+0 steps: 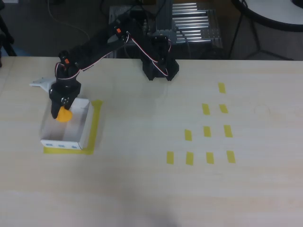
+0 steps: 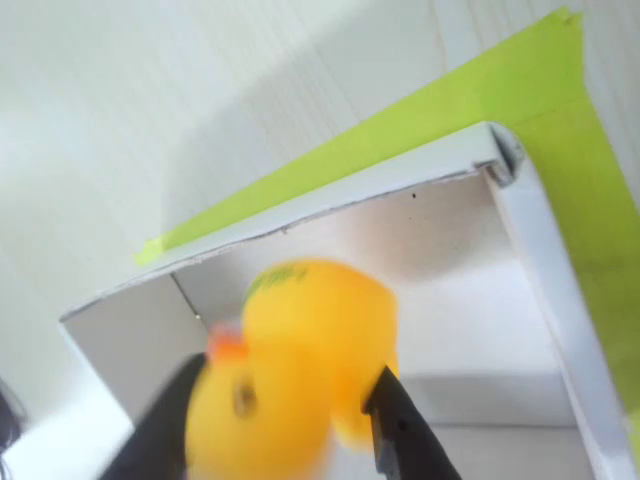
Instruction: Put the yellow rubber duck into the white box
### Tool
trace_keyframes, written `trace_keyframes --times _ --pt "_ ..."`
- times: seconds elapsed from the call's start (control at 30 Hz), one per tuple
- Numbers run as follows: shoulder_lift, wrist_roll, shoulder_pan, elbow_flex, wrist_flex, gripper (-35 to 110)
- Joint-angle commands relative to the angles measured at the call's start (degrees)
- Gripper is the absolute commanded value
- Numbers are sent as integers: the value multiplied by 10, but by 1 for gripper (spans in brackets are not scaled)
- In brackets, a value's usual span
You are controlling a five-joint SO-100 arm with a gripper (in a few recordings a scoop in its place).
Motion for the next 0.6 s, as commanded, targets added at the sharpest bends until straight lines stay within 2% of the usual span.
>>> trace_keyframes --times 0.0,0.23,0.4,0.43,0.57 --pt "24 -40 -9 -31 1 32" --pt "33 -37 -25 -60 11 35" --pt "114 4 -69 -199 171 32" --pt "140 7 -81 -232 207 30" --pt "239 91 -121 -380 316 1"
